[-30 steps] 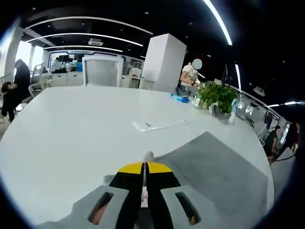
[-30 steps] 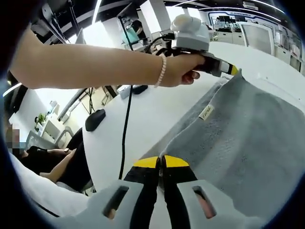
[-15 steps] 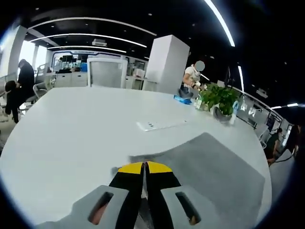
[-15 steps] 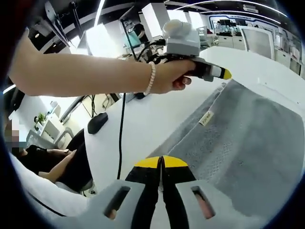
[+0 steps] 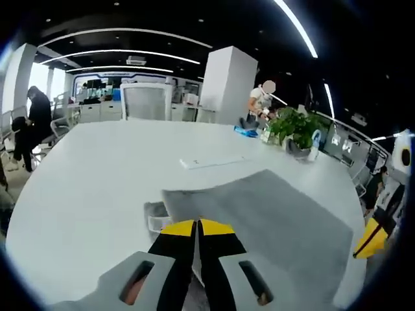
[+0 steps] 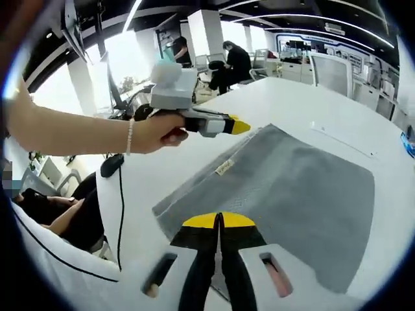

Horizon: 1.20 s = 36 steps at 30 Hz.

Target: Fold the towel on the table until its edges align and the towel forms a compact rectangular stack.

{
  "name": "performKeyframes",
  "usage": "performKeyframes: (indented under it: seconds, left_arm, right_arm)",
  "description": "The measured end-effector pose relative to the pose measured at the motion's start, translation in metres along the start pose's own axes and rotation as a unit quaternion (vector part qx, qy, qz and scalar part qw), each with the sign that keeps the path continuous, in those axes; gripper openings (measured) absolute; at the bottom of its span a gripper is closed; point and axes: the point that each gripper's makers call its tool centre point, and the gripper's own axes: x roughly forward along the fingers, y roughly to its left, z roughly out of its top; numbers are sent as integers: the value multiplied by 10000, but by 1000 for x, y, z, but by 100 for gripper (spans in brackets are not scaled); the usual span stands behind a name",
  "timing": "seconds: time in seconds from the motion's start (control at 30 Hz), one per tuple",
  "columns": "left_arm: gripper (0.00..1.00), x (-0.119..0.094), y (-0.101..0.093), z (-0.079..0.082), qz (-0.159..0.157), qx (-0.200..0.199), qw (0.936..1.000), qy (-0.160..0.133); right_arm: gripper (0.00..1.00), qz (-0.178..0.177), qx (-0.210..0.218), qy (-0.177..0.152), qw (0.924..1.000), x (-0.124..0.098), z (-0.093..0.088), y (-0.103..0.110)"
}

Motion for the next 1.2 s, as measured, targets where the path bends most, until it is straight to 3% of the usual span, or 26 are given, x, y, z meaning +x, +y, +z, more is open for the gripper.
performKeyframes:
  seconds: [0.3,0.73,0.97,1.2]
  left_arm:
    - [3,-24,-26,-7,44,-23,10000,-17]
    - [4,-71,-59,-61,399,-403,9980,274]
    - [5,-76,-71,-84,693,-770,9935,474]
    - [5,-83,-87,-100,953,-731,9906,661]
  right_arm:
    - [0,-202,-286,70,9994,-31,5,-42]
    - [0,-246,-751,167,9967,-56,13,-92]
    - [0,-149,-843,377,9956,-61,13,-116]
    - [0,-222,-1070,493,9928,-62,15,-152]
